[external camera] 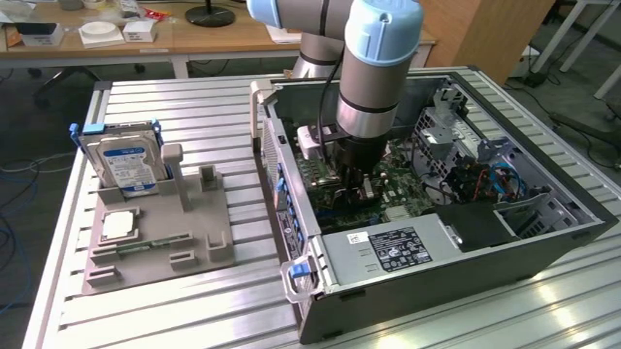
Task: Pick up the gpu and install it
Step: 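Insert the gpu into the slot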
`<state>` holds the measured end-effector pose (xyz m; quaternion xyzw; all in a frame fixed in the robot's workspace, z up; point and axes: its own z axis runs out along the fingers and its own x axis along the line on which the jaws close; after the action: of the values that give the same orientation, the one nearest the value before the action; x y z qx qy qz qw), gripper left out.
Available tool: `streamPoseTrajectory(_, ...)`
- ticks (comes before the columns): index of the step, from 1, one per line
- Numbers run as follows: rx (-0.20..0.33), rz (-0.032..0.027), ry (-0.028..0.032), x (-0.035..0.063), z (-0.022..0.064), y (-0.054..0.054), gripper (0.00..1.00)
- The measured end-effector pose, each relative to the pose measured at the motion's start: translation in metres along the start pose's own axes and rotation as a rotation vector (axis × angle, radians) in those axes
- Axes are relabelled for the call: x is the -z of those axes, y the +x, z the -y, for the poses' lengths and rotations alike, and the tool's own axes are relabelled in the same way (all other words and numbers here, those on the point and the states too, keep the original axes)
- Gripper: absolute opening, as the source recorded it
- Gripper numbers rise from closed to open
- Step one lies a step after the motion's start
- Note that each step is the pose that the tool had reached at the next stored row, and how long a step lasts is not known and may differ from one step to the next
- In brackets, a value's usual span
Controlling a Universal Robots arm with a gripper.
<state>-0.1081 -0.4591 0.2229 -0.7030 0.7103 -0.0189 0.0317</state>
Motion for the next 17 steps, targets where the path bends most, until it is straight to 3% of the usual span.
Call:
streamPoseTrajectory(9, -0.001, 0.0014, 0.0009, 0.0003, -0.0005, 0.0, 0.27)
streamPoseTrajectory(12, -0.002, 0.0045, 0.0, 0.0006, -0.0008, 0.0, 0.27)
streamPoseTrajectory(13, -0.001, 0.0028, -0.0004, 0.0021, -0.0007, 0.0, 0.27)
streamPoseTrajectory(14, -0.001, 0.002, -0.001, 0.0038, -0.0003, 0.0, 0.34)
streamPoseTrajectory(17, -0.001, 0.002, -0.0009, 0.0115, 0.0002, 0.0, 0.34)
